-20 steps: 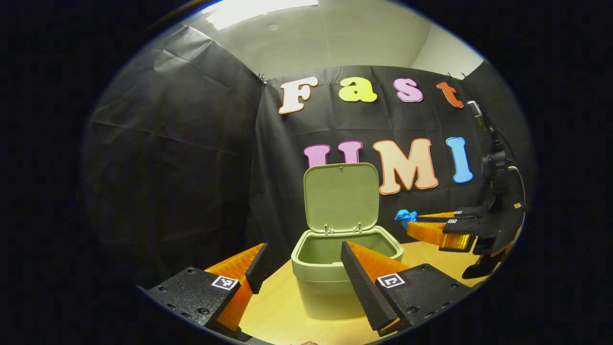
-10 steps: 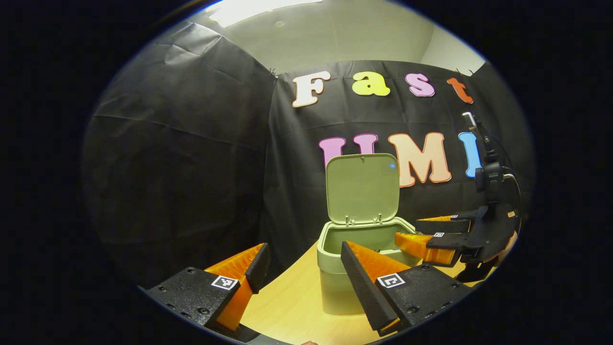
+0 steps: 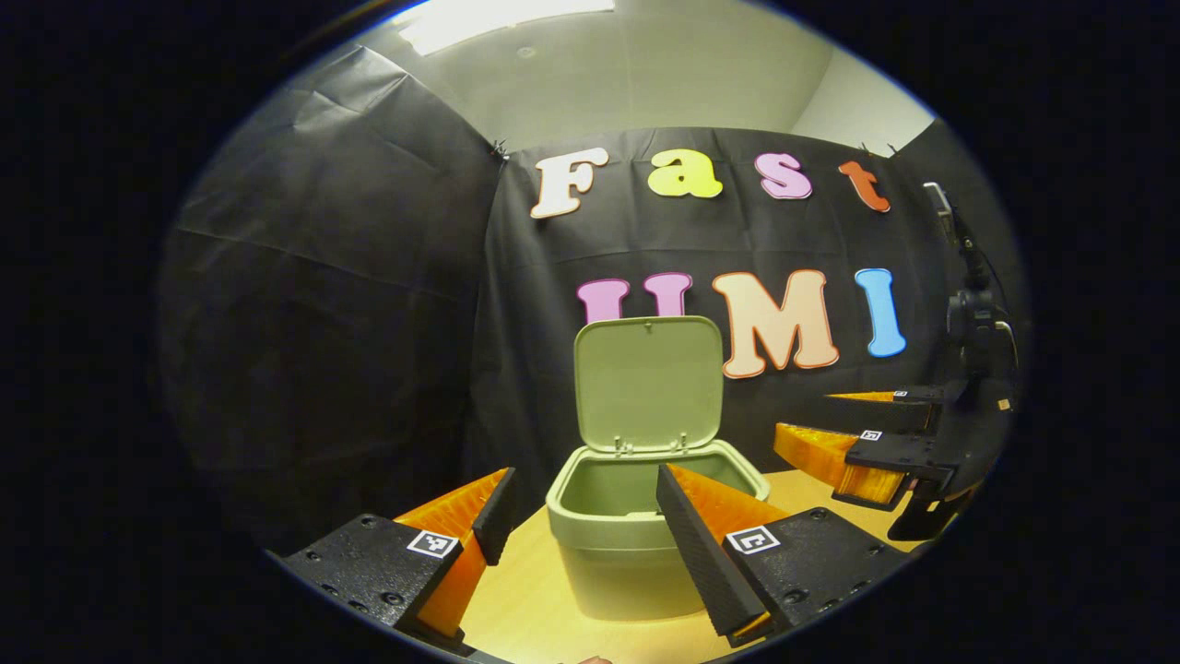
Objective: Press the lid of the desktop garbage bin to open it, pick up the crumpled paper on the desktop and throw it into the bin, then pick up the pop can on the desktop and drop it into the bin, and finally close the garbage bin lid.
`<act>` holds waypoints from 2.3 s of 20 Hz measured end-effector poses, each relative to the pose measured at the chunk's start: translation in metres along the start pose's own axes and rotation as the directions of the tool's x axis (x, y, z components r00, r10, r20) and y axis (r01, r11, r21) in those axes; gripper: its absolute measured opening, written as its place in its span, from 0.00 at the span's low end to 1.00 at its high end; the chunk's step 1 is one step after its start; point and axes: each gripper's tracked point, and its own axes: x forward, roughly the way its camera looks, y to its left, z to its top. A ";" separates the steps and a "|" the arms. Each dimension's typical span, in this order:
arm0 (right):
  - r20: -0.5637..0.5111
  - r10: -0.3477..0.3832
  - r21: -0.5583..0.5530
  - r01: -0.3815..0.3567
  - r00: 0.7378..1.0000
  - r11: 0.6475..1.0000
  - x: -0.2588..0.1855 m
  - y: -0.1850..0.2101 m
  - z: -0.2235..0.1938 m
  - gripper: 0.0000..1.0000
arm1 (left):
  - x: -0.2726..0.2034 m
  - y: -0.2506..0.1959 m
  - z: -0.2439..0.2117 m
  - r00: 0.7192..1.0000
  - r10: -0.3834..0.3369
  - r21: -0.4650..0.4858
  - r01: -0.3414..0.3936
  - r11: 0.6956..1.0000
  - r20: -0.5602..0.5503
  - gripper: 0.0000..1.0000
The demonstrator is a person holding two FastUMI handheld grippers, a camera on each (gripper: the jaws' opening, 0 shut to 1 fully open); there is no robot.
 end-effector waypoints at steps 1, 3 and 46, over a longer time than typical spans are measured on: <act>0.005 -0.014 0.001 0.014 1.000 1.000 -0.007 -0.010 0.003 0.99 | 0.002 -0.009 0.003 1.000 -0.013 -0.001 0.013 1.000 0.007 0.92; 0.014 -0.054 0.000 0.054 0.998 0.999 -0.020 -0.035 0.011 0.98 | 0.004 -0.026 0.009 0.999 -0.041 -0.001 0.041 0.999 0.021 0.92; -0.093 -0.564 -0.064 0.560 0.821 0.826 -0.295 -0.347 0.017 0.98 | -0.017 -0.334 -0.156 0.870 -0.410 -0.091 0.401 0.911 -0.275 0.91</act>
